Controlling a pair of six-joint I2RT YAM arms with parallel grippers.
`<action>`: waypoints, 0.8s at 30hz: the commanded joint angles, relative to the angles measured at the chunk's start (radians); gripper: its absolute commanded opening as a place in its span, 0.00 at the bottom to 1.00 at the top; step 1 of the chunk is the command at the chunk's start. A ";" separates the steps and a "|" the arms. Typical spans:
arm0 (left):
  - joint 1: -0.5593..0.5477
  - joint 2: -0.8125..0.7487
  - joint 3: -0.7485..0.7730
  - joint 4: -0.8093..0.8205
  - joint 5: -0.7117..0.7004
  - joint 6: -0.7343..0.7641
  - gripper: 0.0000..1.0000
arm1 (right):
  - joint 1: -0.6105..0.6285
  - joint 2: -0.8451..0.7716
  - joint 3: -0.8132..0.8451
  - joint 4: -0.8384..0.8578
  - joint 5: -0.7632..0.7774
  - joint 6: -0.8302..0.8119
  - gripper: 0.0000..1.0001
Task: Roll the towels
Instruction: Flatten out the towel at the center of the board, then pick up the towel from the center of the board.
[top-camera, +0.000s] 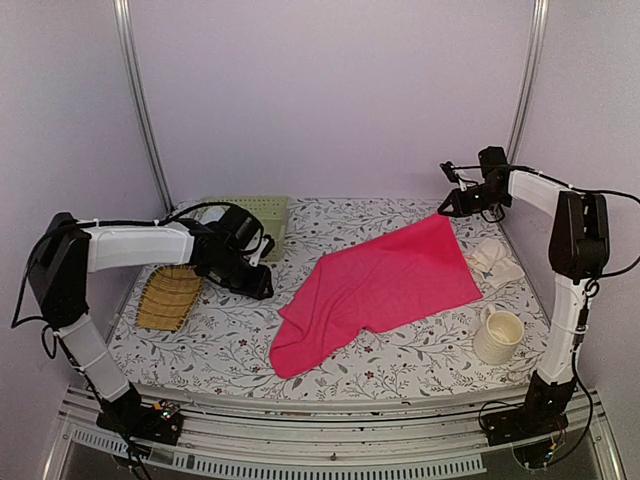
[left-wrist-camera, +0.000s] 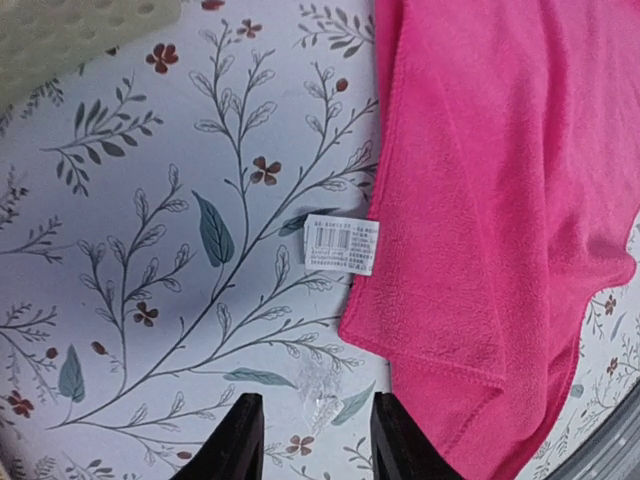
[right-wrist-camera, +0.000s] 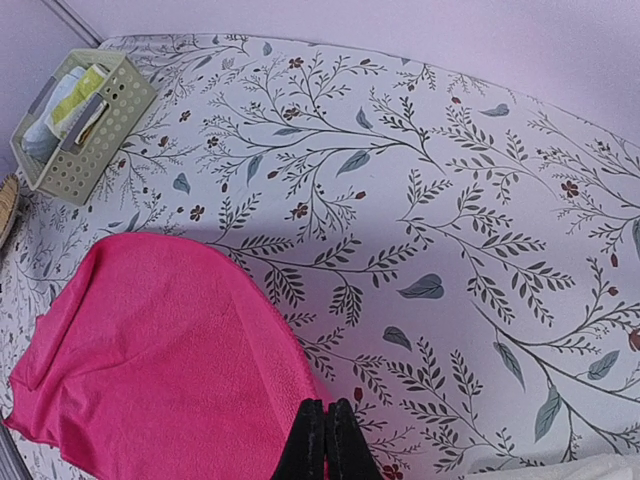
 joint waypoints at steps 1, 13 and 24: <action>-0.009 0.108 0.052 -0.012 0.024 -0.069 0.43 | -0.001 -0.019 -0.010 0.016 -0.059 0.005 0.02; -0.059 0.275 0.174 -0.089 -0.007 -0.052 0.41 | 0.009 -0.011 -0.020 0.010 -0.084 -0.012 0.02; -0.097 0.382 0.215 -0.193 -0.104 -0.035 0.38 | 0.010 -0.008 -0.026 0.010 -0.102 -0.015 0.02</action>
